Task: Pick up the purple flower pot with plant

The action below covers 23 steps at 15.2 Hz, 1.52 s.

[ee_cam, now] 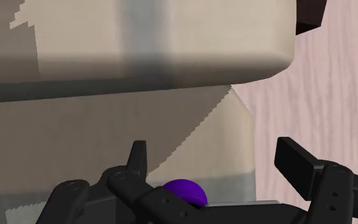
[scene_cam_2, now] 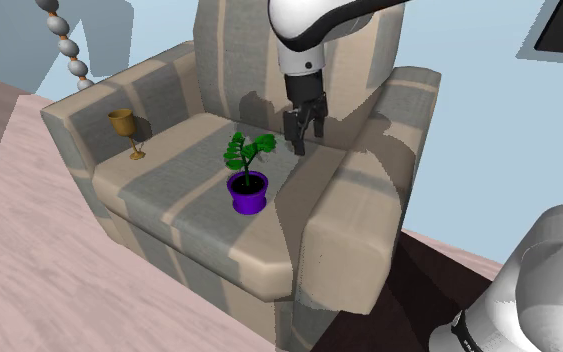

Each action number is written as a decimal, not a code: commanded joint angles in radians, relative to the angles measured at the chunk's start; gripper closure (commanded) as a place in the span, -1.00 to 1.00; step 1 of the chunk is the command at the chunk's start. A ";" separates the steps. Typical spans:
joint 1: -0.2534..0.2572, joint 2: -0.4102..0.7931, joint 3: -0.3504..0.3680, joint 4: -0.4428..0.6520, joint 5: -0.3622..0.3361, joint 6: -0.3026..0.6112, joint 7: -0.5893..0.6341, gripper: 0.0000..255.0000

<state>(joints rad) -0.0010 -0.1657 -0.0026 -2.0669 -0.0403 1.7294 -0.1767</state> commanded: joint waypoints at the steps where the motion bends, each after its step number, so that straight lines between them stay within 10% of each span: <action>1: -0.001 0.070 -0.002 0.062 0.000 0.016 -0.006 -1.00; 10: -0.008 0.414 -0.007 0.451 0.004 0.008 -0.040 -1.00; 20: -0.009 0.441 -0.007 0.386 0.003 0.102 -0.038 -1.00; 21: -0.009 0.440 -0.007 0.384 0.003 0.102 -0.038 1.00; 23: -0.009 0.441 -0.007 0.385 0.003 0.101 -0.038 1.00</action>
<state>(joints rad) -0.0100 0.2743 -0.0103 -1.6805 -0.0371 1.8297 -0.2146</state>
